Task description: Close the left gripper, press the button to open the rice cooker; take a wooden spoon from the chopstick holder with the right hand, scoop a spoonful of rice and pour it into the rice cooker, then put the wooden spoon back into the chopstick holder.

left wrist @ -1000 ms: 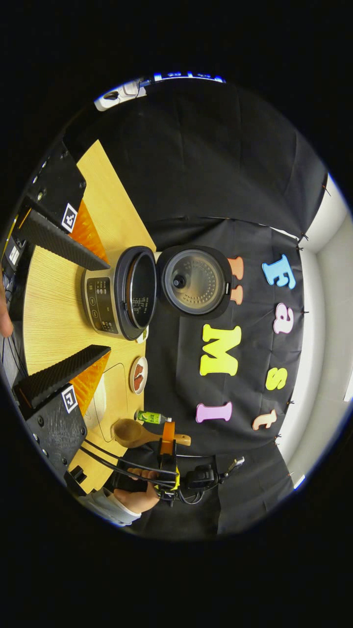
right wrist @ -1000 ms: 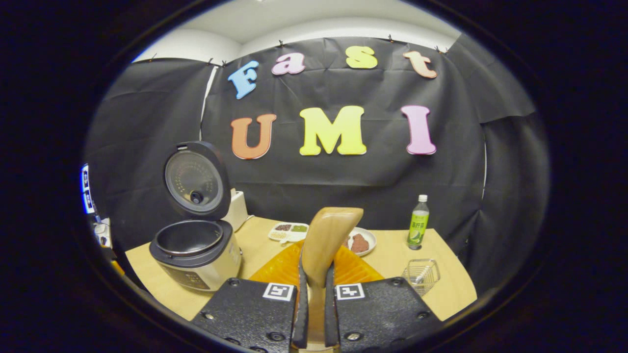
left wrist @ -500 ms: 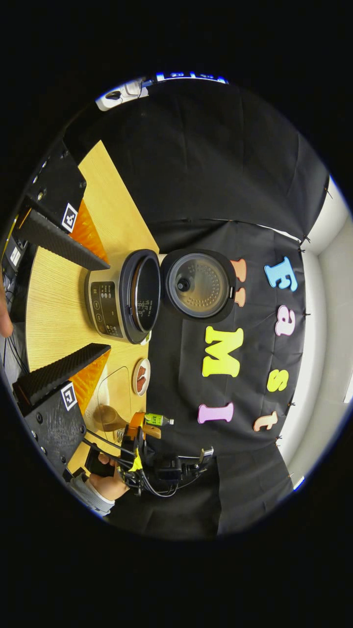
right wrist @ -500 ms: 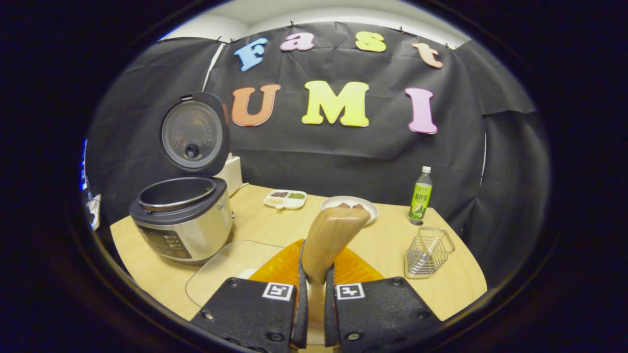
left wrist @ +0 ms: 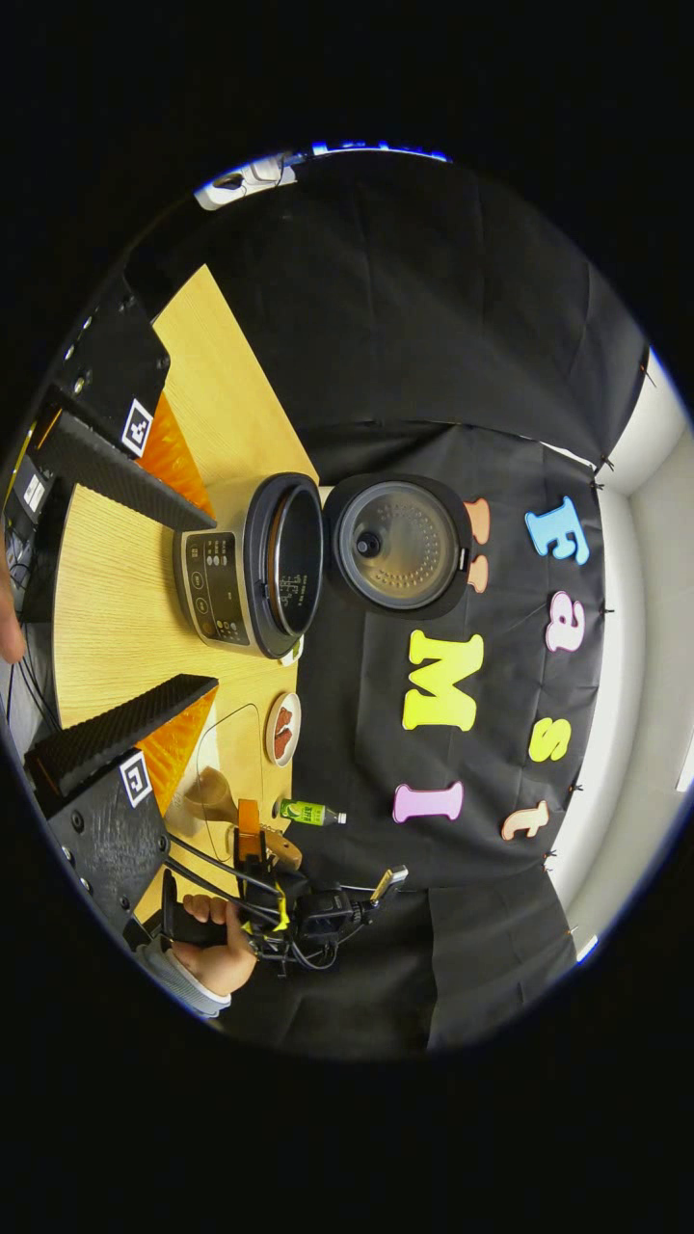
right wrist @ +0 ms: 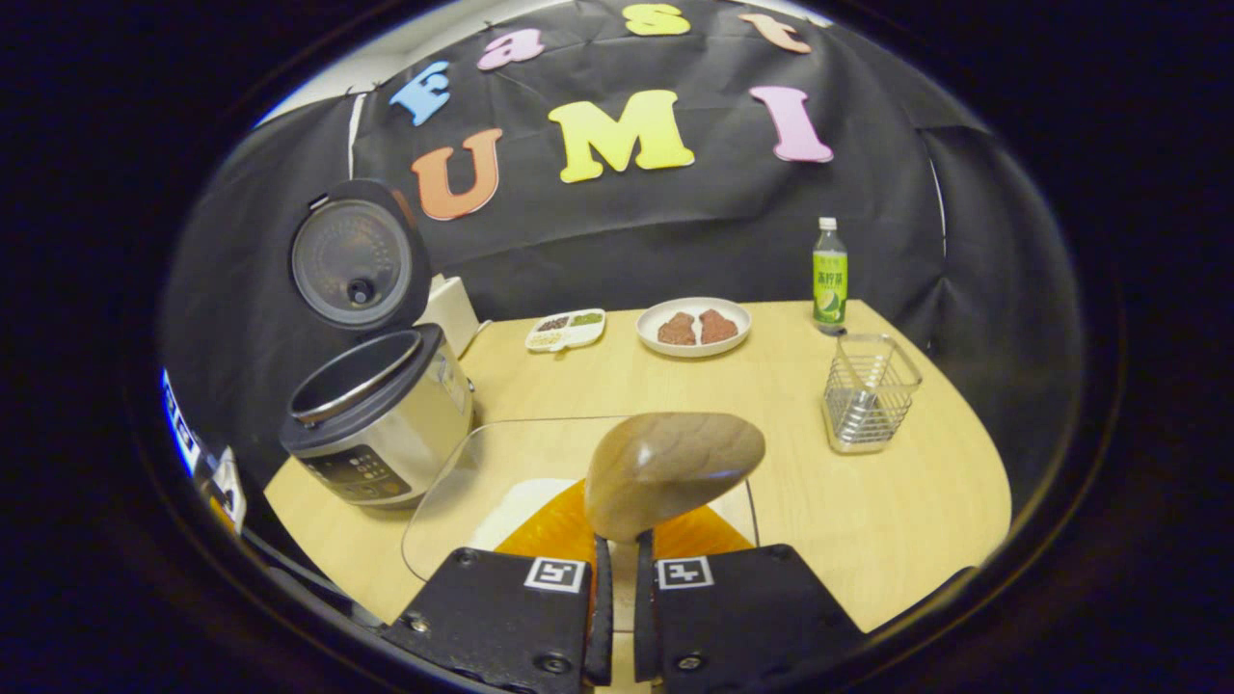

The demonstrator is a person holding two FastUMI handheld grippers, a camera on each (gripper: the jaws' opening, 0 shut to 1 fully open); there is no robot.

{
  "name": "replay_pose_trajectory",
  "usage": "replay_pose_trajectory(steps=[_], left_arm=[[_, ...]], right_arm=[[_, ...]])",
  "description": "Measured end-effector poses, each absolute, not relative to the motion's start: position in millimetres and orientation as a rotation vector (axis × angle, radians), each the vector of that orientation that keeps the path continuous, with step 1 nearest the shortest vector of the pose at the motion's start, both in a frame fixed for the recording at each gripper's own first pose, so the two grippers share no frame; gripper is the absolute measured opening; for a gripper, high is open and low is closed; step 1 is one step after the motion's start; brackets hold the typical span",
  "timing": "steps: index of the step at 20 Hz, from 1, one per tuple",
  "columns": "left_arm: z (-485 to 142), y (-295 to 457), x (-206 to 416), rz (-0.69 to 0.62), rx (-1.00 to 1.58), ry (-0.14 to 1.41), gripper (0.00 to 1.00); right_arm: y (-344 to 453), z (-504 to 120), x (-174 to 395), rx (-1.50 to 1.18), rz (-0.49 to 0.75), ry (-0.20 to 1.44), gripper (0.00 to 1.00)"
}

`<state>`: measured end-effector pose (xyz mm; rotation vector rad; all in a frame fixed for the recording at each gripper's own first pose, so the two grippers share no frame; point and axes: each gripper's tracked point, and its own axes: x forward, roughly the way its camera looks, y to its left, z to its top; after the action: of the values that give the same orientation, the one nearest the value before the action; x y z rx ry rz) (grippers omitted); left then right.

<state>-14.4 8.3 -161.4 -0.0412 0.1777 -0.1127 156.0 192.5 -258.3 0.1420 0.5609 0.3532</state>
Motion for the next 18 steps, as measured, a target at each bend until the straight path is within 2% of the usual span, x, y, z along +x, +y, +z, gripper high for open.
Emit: replay_pose_trajectory(steps=[5, 9, 14, 18], left_arm=[[-160.1, 10.2, -11.2, -0.111, -0.057, 0.171, 0.95], [-163.0, 18.6, -10.9, -0.102, -0.063, 0.174, 0.95], [-160.2, 29.3, -11.8, -0.081, -0.078, 0.171, 0.95], [-159.7, 26.7, -12.4, -0.084, -0.056, 0.168, 0.96]], right_arm=[[212.9, -260.7, 162.1, 0.265, 0.428, 0.613, 0.12], [230.5, -265.5, 157.0, 0.508, 0.525, 0.728, 0.09], [220.9, -270.0, 160.7, 0.736, 0.507, 0.801, 0.09], [215.1, -257.9, 163.8, 0.852, 0.481, 0.773, 0.09]])
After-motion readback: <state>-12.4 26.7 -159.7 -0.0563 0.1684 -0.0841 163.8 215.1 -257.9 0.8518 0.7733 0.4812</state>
